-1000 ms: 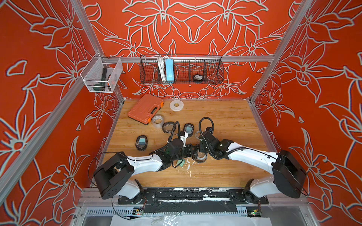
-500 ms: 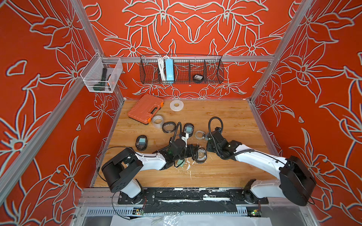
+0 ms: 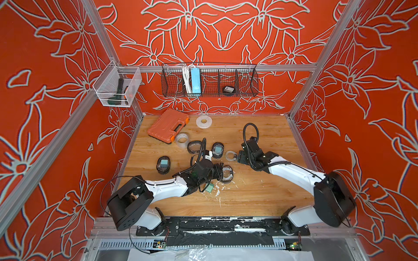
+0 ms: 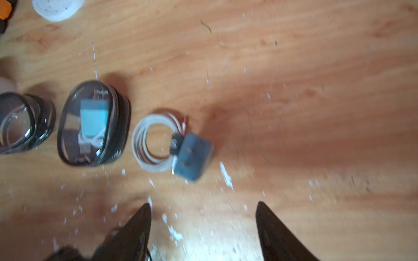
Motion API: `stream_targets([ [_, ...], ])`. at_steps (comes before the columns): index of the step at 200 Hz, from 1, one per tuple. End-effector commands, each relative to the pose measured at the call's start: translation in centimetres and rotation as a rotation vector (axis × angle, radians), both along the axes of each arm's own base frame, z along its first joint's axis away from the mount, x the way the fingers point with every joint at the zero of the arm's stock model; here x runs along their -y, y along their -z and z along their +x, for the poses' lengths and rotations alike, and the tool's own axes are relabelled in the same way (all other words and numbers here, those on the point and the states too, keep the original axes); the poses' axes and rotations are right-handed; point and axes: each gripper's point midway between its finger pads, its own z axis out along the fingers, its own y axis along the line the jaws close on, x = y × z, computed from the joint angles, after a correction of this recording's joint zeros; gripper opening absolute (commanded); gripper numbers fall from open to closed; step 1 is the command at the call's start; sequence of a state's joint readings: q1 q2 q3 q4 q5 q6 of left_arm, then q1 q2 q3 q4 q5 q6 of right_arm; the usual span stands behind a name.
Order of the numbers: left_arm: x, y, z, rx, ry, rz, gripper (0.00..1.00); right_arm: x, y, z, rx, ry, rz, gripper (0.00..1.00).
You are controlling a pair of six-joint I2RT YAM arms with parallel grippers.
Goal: Pack away charging kits
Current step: Pick up the plug from the center of the board.
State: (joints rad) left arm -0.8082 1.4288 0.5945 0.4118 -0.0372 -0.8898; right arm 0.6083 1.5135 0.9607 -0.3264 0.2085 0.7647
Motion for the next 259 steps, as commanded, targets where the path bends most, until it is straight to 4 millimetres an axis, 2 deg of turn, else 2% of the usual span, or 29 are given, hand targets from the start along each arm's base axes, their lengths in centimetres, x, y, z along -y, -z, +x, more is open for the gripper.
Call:
stream_targets([
  [1,0.1,-0.5,0.7,0.017,-0.005,0.014,0.00,-0.3,1.5,1.5,-0.049,0.000,-0.052,0.74],
  [19,-0.2,-0.4,0.9,0.015,-0.013,0.019,0.00,-0.8,2.6,2.5,-0.082,0.011,-0.076,0.74],
  [40,-0.4,-0.5,1.2,0.015,-0.017,0.021,0.00,-1.0,3.6,3.1,-0.114,0.017,-0.093,0.68],
  [64,-0.4,-0.5,1.3,0.013,-0.016,0.024,0.00,-0.8,4.3,3.1,-0.127,0.025,-0.104,0.57],
  [83,-0.3,-0.5,1.3,0.012,-0.013,0.022,0.00,-0.4,4.3,2.9,-0.123,0.040,-0.115,0.54],
  [104,-0.4,-0.5,1.3,0.013,-0.012,0.023,0.00,-0.1,4.5,2.8,-0.125,0.043,-0.122,0.45],
  [167,-0.4,-0.5,1.2,0.015,-0.004,0.023,0.00,0.2,5.4,2.7,-0.142,0.022,-0.121,0.41],
  [204,0.0,-0.4,1.3,0.014,0.014,0.028,0.00,0.5,4.2,2.2,-0.105,-0.037,-0.134,0.14],
  [225,0.3,-0.3,1.4,0.015,0.024,0.035,0.00,1.0,2.7,1.2,-0.067,-0.069,-0.128,0.07],
  [238,0.6,-0.2,1.5,0.016,0.033,0.035,0.00,1.1,1.8,0.4,-0.041,-0.100,-0.106,0.06],
  [259,0.9,-0.1,1.5,0.015,0.050,0.039,0.00,0.2,0.1,-1.2,0.008,-0.186,-0.021,0.04],
])
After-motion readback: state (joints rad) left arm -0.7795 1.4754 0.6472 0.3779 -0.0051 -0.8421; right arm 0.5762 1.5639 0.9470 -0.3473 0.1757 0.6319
